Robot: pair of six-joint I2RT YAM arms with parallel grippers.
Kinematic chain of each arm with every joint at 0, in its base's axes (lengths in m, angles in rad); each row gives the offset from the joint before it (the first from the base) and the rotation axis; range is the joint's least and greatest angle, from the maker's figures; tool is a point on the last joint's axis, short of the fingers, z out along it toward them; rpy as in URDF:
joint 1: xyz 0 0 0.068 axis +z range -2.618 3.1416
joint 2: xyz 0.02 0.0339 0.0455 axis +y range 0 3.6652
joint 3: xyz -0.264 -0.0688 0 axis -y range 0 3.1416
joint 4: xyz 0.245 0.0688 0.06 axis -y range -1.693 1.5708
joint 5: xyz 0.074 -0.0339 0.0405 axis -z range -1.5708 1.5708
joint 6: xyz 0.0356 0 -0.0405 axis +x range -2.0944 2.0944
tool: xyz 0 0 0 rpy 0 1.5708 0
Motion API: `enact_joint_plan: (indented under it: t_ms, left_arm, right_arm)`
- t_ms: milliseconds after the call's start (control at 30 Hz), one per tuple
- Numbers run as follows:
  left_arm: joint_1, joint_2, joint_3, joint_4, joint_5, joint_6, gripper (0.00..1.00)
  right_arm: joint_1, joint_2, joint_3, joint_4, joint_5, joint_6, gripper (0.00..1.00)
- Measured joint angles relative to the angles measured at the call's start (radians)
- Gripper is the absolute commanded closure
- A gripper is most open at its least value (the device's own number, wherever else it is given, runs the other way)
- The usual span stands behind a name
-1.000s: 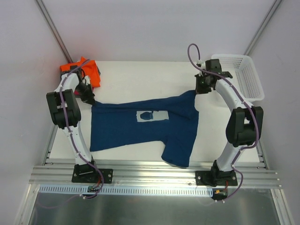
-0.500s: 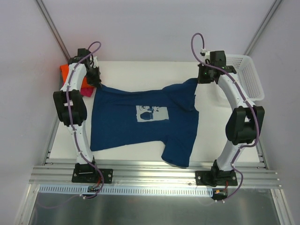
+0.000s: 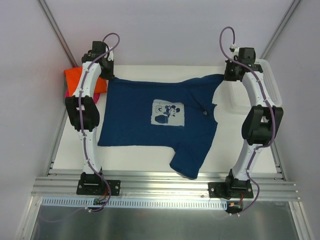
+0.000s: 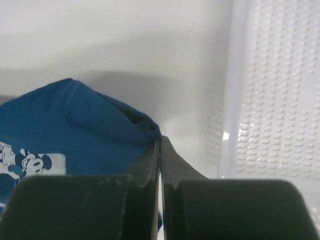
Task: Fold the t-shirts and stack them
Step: Fold the flattened tshirt in 1/3 of the way
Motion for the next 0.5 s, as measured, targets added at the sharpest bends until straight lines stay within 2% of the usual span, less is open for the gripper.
enact_joint_plan:
  t_ms: [200,500]
  left_arm:
    - [0.000,0.043,0.072,0.026,-0.034,0.016,1.00]
    - [0.001,0.082,0.127,0.037,-0.050,0.038,1.00]
  right_arm:
    - [-0.019,0.068,0.126,0.008,0.000,-0.006,0.99]
    - [0.014,0.150,0.272,0.017,-0.006,-0.011,0.99]
